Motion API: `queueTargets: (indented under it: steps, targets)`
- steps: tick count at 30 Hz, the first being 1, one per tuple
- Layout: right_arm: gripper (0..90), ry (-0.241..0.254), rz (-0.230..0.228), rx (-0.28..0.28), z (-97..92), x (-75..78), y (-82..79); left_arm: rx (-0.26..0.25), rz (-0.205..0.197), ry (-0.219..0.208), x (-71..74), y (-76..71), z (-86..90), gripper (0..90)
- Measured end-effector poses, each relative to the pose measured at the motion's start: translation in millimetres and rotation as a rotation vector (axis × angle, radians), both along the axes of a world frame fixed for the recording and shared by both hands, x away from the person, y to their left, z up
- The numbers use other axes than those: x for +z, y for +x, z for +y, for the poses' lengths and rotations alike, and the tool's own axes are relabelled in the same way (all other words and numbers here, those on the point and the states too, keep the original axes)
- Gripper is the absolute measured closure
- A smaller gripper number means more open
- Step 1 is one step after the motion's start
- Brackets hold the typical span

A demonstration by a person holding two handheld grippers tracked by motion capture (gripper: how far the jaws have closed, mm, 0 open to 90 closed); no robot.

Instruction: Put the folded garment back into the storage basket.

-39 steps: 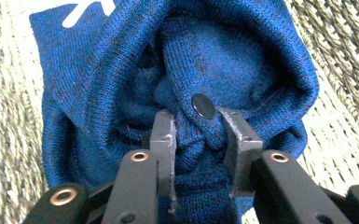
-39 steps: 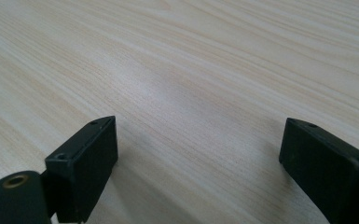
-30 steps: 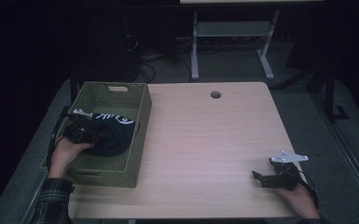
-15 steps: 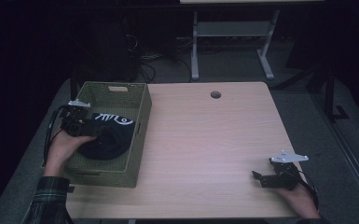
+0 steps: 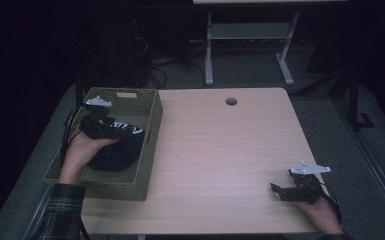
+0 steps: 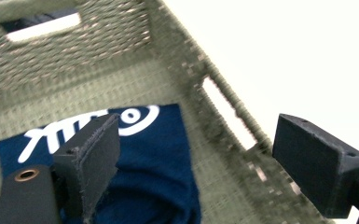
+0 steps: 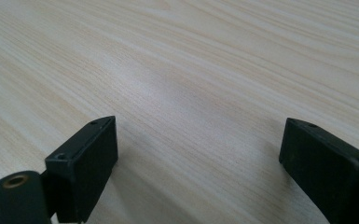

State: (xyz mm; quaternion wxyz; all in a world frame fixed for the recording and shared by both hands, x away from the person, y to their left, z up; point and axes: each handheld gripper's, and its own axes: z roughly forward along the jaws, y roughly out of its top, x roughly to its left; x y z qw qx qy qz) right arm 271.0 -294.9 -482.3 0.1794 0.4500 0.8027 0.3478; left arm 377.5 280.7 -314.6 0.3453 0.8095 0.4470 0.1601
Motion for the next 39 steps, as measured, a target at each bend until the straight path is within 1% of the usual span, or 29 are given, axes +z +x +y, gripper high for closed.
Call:
queueTargets:
  steps: [5, 10, 16, 19, 23, 28, 32, 36, 39]
  targets:
    - [11.0, 0.0, 0.0, 0.0, 0.0, 0.0, 0.0, -0.039, -0.02, -0.016, 6.3, 1.3, -20.8, 14.1]
    - [11.0, 0.0, 0.0, 0.0, 0.0, 0.0, 0.0, -0.08, -0.03, -0.037, 9.3, 0.8, -43.5, 14.2]
    - [11.0, 0.0, 0.0, 0.0, 0.0, 0.0, 0.0, -0.139, -0.03, -0.05, 9.1, -1.0, -73.1, 14.1]
    - [11.0, 0.0, 0.0, 0.0, 0.0, 0.0, 0.0, -0.165, -0.026, -0.054, 6.2, -1.7, -88.0, 14.1]
    - [11.0, 0.0, -0.001, 0.001, -0.1, 0.0, 0.1, -0.199, -0.032, -0.073, 1.7, -3.2, -107.0, 14.2]
    - [10.9, 0.0, -0.001, 0.002, -0.1, 0.0, 0.1, -0.234, -0.031, -0.073, -6.2, -5.9, -128.8, 14.2]
    - [10.9, 0.0, 0.0, 0.002, -0.1, 0.0, 0.1, -0.256, -0.025, -0.068, -12.9, -8.7, -141.9, 14.2]
    - [10.9, 0.0, 0.0, 0.001, 0.0, 0.0, 0.0, -0.276, -0.009, -0.066, -24.3, -13.7, -156.5, 14.2]
    - [10.9, 0.0, 0.0, 0.003, 0.0, 0.0, 0.0, -0.283, -0.009, -0.059, -32.8, -17.7, -164.3, 14.2]
